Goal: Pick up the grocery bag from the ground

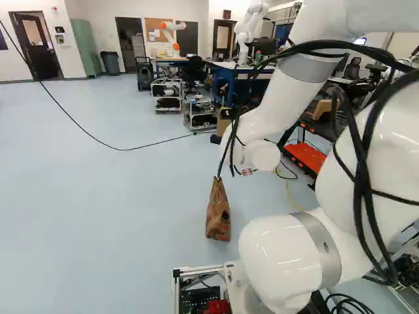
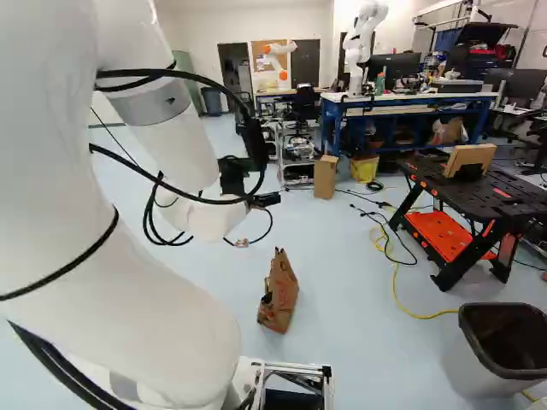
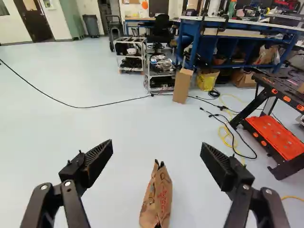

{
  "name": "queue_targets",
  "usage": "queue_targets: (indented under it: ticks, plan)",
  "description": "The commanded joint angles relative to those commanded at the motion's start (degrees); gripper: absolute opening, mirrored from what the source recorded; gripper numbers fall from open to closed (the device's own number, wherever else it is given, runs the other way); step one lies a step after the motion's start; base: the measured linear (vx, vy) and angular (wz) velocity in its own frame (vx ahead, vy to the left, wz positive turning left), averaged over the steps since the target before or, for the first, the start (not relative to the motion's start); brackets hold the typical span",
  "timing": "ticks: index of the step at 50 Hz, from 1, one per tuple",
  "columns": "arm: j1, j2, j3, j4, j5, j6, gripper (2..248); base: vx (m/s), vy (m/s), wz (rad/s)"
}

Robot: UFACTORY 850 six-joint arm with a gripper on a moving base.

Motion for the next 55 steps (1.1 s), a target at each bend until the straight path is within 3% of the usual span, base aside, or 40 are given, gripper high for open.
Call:
queue_targets:
  ticks: [22, 55]
  plan:
    - [0.4, -7.8, -6.9, 0.0, -5.6, 0.0, 247, 0.0, 0.0, 0.0]
    - [0.4, -22.6, -18.6, 0.0, -21.8, 0.0, 247, 0.0, 0.0, 0.0]
